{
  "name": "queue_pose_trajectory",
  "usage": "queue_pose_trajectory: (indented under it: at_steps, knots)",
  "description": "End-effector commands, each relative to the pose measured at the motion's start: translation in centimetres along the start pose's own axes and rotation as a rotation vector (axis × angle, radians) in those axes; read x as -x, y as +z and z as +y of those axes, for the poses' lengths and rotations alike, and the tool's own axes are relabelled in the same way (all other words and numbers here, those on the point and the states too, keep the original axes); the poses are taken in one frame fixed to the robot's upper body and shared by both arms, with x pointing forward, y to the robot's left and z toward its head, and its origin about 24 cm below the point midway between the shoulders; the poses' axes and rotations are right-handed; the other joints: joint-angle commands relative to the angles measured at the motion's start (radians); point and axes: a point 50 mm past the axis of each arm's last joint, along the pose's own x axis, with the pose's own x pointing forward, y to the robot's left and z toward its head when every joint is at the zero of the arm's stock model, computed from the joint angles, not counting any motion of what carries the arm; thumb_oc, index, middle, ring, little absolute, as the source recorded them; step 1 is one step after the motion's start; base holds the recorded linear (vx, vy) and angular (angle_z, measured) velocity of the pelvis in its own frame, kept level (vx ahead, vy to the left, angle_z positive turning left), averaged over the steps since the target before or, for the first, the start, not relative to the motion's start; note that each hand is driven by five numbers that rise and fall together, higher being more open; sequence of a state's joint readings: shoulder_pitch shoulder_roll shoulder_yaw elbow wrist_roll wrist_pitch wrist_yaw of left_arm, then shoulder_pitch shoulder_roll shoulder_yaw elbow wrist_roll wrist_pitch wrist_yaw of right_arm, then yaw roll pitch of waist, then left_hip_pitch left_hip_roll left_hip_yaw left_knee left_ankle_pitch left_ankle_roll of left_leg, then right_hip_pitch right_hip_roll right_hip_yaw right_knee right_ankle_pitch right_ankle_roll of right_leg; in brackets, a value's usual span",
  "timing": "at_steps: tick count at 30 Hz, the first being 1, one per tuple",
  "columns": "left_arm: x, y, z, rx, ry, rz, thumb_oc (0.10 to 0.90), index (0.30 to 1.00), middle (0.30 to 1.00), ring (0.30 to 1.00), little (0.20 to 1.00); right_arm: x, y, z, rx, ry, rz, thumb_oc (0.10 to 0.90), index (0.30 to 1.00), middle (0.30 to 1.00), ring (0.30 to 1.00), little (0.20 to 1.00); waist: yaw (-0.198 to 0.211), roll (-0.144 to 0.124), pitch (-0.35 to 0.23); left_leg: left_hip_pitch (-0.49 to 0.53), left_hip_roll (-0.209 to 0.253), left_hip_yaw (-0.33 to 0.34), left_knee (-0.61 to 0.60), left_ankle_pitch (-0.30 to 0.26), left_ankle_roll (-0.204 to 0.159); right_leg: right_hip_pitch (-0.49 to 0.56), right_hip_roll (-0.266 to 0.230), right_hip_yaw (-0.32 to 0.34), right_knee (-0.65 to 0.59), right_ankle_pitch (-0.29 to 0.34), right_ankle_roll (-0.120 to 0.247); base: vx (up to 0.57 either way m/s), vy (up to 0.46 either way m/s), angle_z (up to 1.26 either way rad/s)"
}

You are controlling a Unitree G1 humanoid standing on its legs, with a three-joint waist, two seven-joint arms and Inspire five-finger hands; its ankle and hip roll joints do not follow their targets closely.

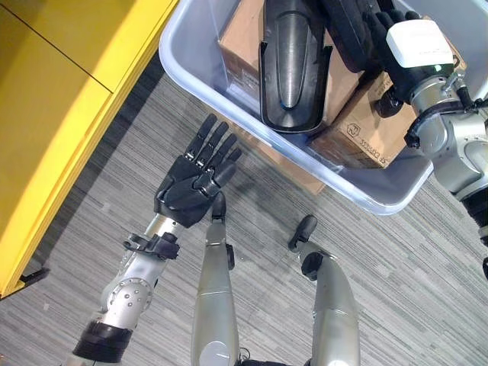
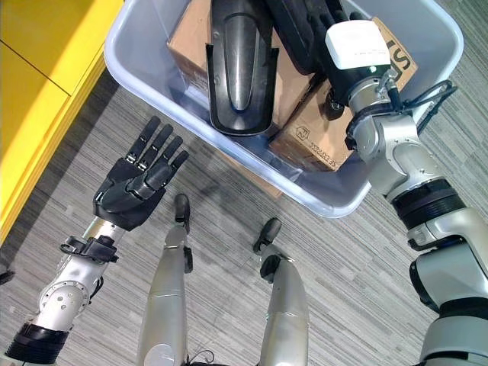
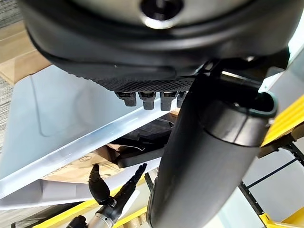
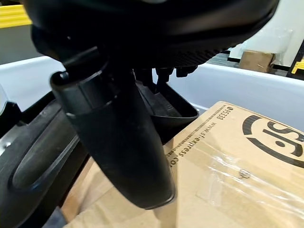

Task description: Move parts from the plastic box to the shelf.

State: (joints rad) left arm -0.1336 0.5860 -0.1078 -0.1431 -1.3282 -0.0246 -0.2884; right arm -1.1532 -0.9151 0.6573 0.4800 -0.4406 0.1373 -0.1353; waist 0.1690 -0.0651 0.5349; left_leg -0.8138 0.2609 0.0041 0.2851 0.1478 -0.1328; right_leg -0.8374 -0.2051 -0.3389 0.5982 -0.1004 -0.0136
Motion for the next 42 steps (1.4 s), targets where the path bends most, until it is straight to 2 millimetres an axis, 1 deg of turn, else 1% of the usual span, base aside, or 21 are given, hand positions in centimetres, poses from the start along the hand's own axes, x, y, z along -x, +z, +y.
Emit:
queue_pose_trajectory:
  at_steps: [1, 5, 10, 11, 12, 13, 15, 18, 20, 23, 25, 26, 27, 28, 29, 30, 32, 35, 36, 39, 42]
  knots:
    - [-0.8, 1.8, -2.5, -0.051, -0.155, -0.086, 0.9, 1.0, 1.0, 1.0, 1.0, -1.1, -0.3, -3.3, -0.026, -0.132, 0.031, 0.9, 1.0, 1.0, 1.0, 1.0, 0.04, 0.013, -0.015, -0.028, 0.063, -0.004, 0.015, -0.056, -0.01, 0.007, -0.02, -0.036, 0.036, -0.034, 0.099, 0.07, -0.098, 0.17]
    - [-0.8, 1.7, -2.3, -0.058, -0.154, -0.087, 0.9, 1.0, 1.0, 1.0, 1.0, -1.1, -1.2, -2.3, -0.142, -0.11, 0.108, 0.9, 1.0, 1.0, 1.0, 1.0, 0.044, 0.011, -0.015, -0.06, 0.069, -0.024, 0.004, -0.037, -0.015, -0.02, -0.007, -0.045, 0.054, -0.041, 0.091, 0.05, -0.078, 0.06]
    - [-0.9, 1.5, -2.2, -0.073, -0.155, -0.085, 0.9, 1.0, 1.0, 1.0, 1.0, -1.0, -1.9, -0.2, -0.206, 0.028, 0.167, 0.9, 1.0, 1.0, 1.0, 1.0, 0.049, 0.003, -0.015, -0.095, 0.075, -0.048, -0.019, -0.012, -0.017, -0.053, 0.014, -0.055, 0.082, -0.054, 0.08, 0.07, -0.088, 0.06]
    - [-1.1, 1.5, -2.0, -0.073, -0.153, -0.083, 0.9, 1.0, 1.0, 1.0, 1.0, -1.0, -2.0, 0.1, -0.217, 0.05, 0.175, 0.9, 1.0, 1.0, 1.0, 1.0, 0.051, 0.002, -0.015, -0.103, 0.075, -0.051, -0.015, -0.009, -0.014, -0.058, 0.015, -0.053, 0.089, -0.053, 0.082, 0.07, -0.093, 0.06]
    - [-1.7, 1.4, -2.0, -0.083, -0.152, -0.071, 0.9, 1.0, 1.0, 1.0, 1.0, -1.3, -1.8, 0.7, -0.271, 0.109, 0.198, 0.9, 1.0, 1.0, 1.0, 1.0, 0.056, -0.006, -0.015, -0.111, 0.073, -0.056, -0.004, -0.012, -0.011, -0.063, 0.018, -0.055, 0.099, -0.054, 0.082, 0.06, -0.1, 0.06]
    - [-1.9, 1.3, -2.0, -0.086, -0.152, -0.067, 0.9, 1.0, 1.0, 1.0, 1.0, -1.5, -1.5, 0.9, -0.293, 0.14, 0.192, 0.9, 1.0, 1.0, 1.0, 1.0, 0.059, -0.009, -0.015, -0.114, 0.072, -0.058, -0.001, -0.013, -0.011, -0.063, 0.019, -0.057, 0.1, -0.055, 0.081, 0.06, -0.137, 0.03]
    - [-2.8, 0.9, -1.6, -0.108, -0.15, -0.058, 0.9, 1.0, 1.0, 1.0, 1.0, -2.1, -0.3, 1.9, -0.35, 0.253, 0.163, 0.9, 1.0, 1.0, 1.0, 1.0, 0.063, -0.026, -0.015, -0.125, 0.075, -0.072, 0.014, -0.012, -0.015, -0.061, 0.025, -0.071, 0.107, -0.051, 0.078, 0.04, -0.112, 0.01]
    - [-3.6, 0.5, -1.3, -0.126, -0.141, -0.056, 0.9, 1.0, 1.0, 1.0, 1.0, -2.4, 1.0, 2.2, -0.381, 0.313, 0.106, 0.9, 1.0, 1.0, 1.0, 1.0, 0.061, -0.04, -0.015, -0.125, 0.08, -0.078, 0.023, -0.011, -0.017, -0.054, 0.033, -0.078, 0.108, -0.048, 0.075, 0.03, -0.064, 0.02]
    - [-3.8, 0.3, -0.9, -0.134, -0.131, -0.06, 0.9, 1.0, 1.0, 1.0, 1.0, -2.6, 1.8, 2.2, -0.34, 0.364, 0.06, 0.9, 1.0, 1.0, 1.0, 1.0, 0.056, -0.046, -0.015, -0.122, 0.084, -0.077, 0.029, -0.012, -0.016, -0.052, 0.035, -0.075, 0.114, -0.046, 0.075, 0.0, 0.0, 0.0]
    - [-4.0, 0.0, -0.6, -0.144, -0.119, -0.058, 0.9, 1.0, 1.0, 1.0, 1.0, -2.5, 2.9, 2.6, -0.205, 0.45, -0.031, 0.9, 1.0, 1.0, 1.0, 1.0, 0.049, -0.055, -0.015, -0.118, 0.096, -0.076, 0.036, -0.013, -0.017, -0.047, 0.04, -0.072, 0.124, -0.05, 0.073, 0.01, -0.003, -0.04]
    - [-4.0, -0.1, -0.4, -0.147, -0.113, -0.058, 0.9, 1.0, 1.0, 1.0, 1.0, -2.3, 3.5, 2.7, -0.175, 0.488, -0.07, 0.9, 1.0, 1.0, 1.0, 1.0, 0.046, -0.06, -0.015, -0.112, 0.1, -0.075, 0.038, -0.013, -0.018, -0.04, 0.043, -0.07, 0.125, -0.051, 0.074, 0.01, -0.002, -0.02]
    - [-4.0, 0.0, -0.4, -0.152, -0.11, -0.061, 0.9, 1.0, 1.0, 1.0, 1.0, -2.2, 4.4, 2.7, -0.132, 0.527, -0.12, 0.9, 1.0, 1.0, 1.0, 1.0, 0.043, -0.066, -0.015, -0.103, 0.106, -0.071, 0.04, -0.014, -0.018, -0.029, 0.045, -0.07, 0.126, -0.053, 0.076, 0.0, 0.0, 0.0]
    - [-4.1, -0.1, -0.4, -0.152, -0.107, -0.061, 0.9, 1.0, 1.0, 1.0, 1.0, -2.2, 4.8, 2.8, -0.121, 0.534, -0.132, 0.9, 1.0, 1.0, 1.0, 1.0, 0.042, -0.067, -0.015, -0.1, 0.108, -0.071, 0.042, -0.015, -0.018, -0.026, 0.046, -0.07, 0.126, -0.053, 0.075, 0.0, 0.0, 0.0]
    - [-4.2, -0.2, -0.4, -0.154, -0.102, -0.061, 0.9, 1.0, 1.0, 1.0, 1.0, -2.1, 5.6, 2.9, -0.099, 0.547, -0.162, 0.9, 1.0, 1.0, 1.0, 1.0, 0.04, -0.071, -0.015, -0.095, 0.112, -0.069, 0.048, -0.019, -0.017, -0.02, 0.047, -0.068, 0.128, -0.055, 0.076, 0.0, 0.0, 0.0]
    - [-4.2, -0.2, -0.4, -0.155, -0.102, -0.061, 0.9, 1.0, 1.0, 1.0, 1.0, -2.1, 5.8, 2.9, -0.091, 0.553, -0.167, 0.9, 1.0, 1.0, 1.0, 1.0, 0.04, -0.072, -0.015, -0.093, 0.113, -0.069, 0.049, -0.02, -0.017, -0.018, 0.047, -0.068, 0.129, -0.055, 0.076, 0.02, 0.021, -0.03]
    - [-4.5, -0.3, -0.4, -0.159, -0.099, -0.061, 0.9, 1.0, 1.0, 1.0, 1.0, -2.1, 6.7, 3.0, -0.069, 0.574, -0.192, 0.9, 1.0, 1.0, 1.0, 1.0, 0.039, -0.076, -0.015, -0.084, 0.119, -0.065, 0.055, -0.025, -0.017, -0.007, 0.048, -0.066, 0.129, -0.057, 0.077, 0.01, 0.019, -0.04]
    - [-4.7, -0.3, -0.4, -0.165, -0.091, -0.066, 0.9, 1.0, 1.0, 1.0, 1.0, -1.9, 8.0, 3.4, -0.071, 0.62, -0.221, 0.9, 1.0, 1.0, 1.0, 1.0, 0.042, -0.082, -0.015, -0.068, 0.124, -0.062, 0.059, -0.029, -0.018, 0.016, 0.052, -0.068, 0.123, -0.059, 0.077, 0.02, 0.018, -0.04]
    - [-4.8, -0.1, -0.5, -0.168, -0.087, -0.064, 0.9, 1.0, 1.0, 1.0, 1.0, -1.6, 8.6, 3.9, -0.043, 0.641, -0.227, 0.9, 1.0, 1.0, 1.0, 1.0, 0.043, -0.087, -0.015, -0.055, 0.128, -0.061, 0.063, -0.034, -0.017, 0.033, 0.056, -0.069, 0.123, -0.061, 0.076, 0.02, 0.006, -0.06]
    - [-5.0, -0.1, -0.6, -0.17, -0.086, -0.058, 0.9, 1.0, 1.0, 1.0, 1.0, -1.5, 8.9, 4.3, -0.051, 0.642, -0.229, 0.9, 1.0, 1.0, 1.0, 1.0, 0.046, -0.092, -0.015, -0.046, 0.133, -0.061, 0.068, -0.037, -0.015, 0.047, 0.058, -0.07, 0.124, -0.063, 0.076, 0.03, 0.001, -0.06]
    - [-5.1, -0.1, -0.6, -0.17, -0.081, -0.055, 0.9, 1.0, 1.0, 1.0, 1.0, -1.4, 9.2, 4.7, -0.08, 0.658, -0.221, 0.9, 1.0, 1.0, 1.0, 1.0, 0.051, -0.099, -0.015, -0.029, 0.138, -0.06, 0.07, -0.041, -0.014, 0.068, 0.062, -0.073, 0.124, -0.065, 0.076, 0.03, -0.003, -0.04]
    - [-5.4, 0.0, -0.6, -0.179, -0.077, -0.052, 0.9, 1.0, 1.0, 1.0, 1.0, -1.5, 9.4, 4.8, -0.104, 0.641, -0.209, 0.9, 1.0, 1.0, 1.0, 1.0, 0.058, -0.107, -0.015, -0.014, 0.143, -0.061, 0.08, -0.048, -0.013, 0.092, 0.07, -0.075, 0.13, -0.072, 0.073, 0.04, -0.001, -0.05]
